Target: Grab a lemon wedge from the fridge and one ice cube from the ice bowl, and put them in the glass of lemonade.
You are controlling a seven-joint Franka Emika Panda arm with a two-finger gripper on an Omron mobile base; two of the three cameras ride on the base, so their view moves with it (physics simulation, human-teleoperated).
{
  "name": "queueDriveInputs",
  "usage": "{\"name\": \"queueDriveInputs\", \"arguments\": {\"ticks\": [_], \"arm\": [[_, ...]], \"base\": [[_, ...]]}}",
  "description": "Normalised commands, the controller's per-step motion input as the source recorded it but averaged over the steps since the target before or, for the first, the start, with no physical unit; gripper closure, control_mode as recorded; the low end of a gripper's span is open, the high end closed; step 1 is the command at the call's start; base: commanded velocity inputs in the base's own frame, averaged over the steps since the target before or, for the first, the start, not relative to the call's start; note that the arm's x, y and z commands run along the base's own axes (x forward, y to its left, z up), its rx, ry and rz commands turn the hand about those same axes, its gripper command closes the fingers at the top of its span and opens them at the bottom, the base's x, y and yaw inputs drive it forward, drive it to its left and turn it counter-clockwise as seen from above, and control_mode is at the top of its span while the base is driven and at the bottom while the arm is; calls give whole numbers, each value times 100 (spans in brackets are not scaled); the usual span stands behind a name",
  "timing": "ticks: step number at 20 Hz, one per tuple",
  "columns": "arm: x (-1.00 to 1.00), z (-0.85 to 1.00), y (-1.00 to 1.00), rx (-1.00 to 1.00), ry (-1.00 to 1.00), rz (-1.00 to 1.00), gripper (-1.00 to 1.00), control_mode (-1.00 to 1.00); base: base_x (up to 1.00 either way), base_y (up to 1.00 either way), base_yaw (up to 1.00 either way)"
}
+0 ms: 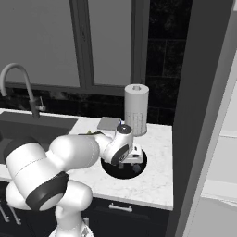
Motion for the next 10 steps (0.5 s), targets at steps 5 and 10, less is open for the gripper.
{"name": "queueDriveInputs", "arguments": {"ticks": [5,10], "arm": [[0,-5,-1,0,2,0,-100,-100],[0,-7,0,0,0,0,-100,-100]], "base": [[0,0,0],[0,0,0]]}}
